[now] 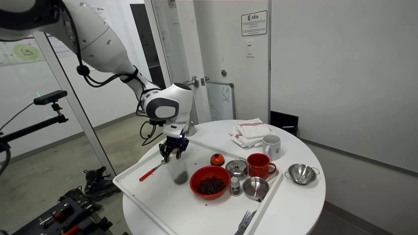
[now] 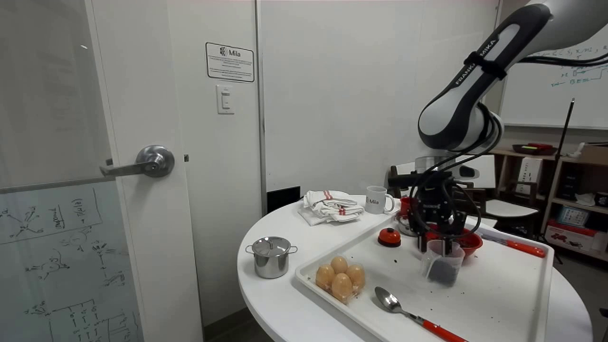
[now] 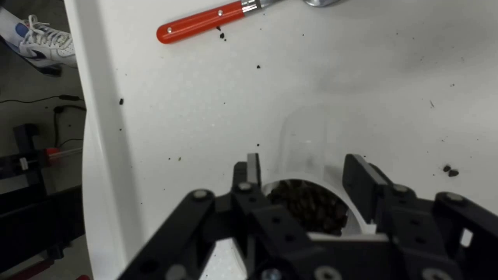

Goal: Pour the contents of the cup into the red bowl

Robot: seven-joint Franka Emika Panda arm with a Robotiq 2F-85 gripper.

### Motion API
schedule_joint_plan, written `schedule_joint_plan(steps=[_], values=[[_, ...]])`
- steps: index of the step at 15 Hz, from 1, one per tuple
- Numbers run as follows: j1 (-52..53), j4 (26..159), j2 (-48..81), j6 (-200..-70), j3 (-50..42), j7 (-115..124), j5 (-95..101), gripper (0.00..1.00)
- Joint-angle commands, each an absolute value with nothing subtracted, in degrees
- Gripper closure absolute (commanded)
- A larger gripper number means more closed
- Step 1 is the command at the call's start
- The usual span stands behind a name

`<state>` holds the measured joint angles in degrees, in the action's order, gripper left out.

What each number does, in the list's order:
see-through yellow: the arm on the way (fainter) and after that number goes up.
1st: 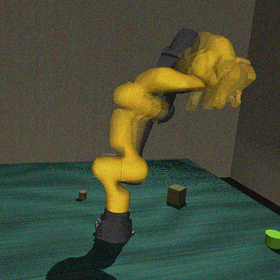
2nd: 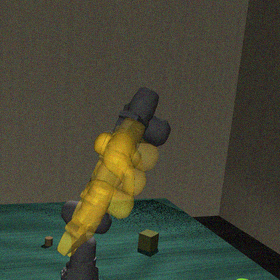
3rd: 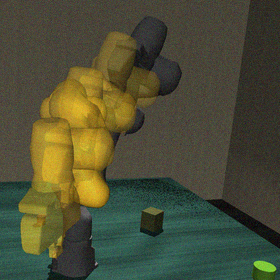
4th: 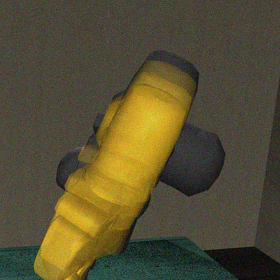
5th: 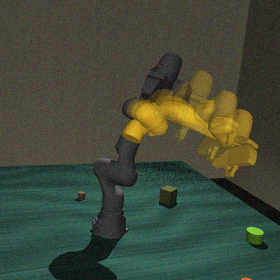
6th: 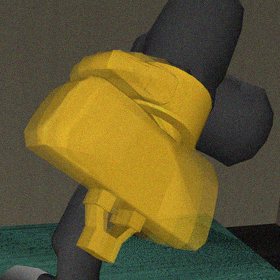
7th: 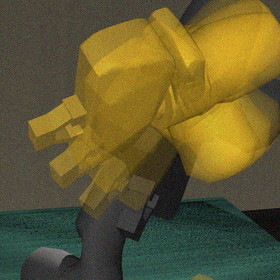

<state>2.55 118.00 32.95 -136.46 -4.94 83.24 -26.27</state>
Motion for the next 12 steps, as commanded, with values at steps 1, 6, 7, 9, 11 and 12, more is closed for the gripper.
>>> schedule_joint_plan(steps=[1, 6, 7, 9, 11, 12], values=[[2.66, 117.74, 32.61, -137.42, -4.79, 85.17, -24.92, 0.12], [-1.39, 119.54, 27.01, -136.72, -3.2, 80.36, -29.38, 0.0], [-2.71, 120.31, 24.78, -137.42, -2.83, 79.22, -31.28, 0.0], [-5.11, 120.58, 21.24, -137.26, -2.44, 77.12, -35.61, 0.0], [-3.59, 117.92, 24.26, -136.63, -3.82, 78.99, -34.43, 0.0], [-4.48, 117.98, 22.57, -136.3, -4.03, 78.29, -35.8, 0.0]])
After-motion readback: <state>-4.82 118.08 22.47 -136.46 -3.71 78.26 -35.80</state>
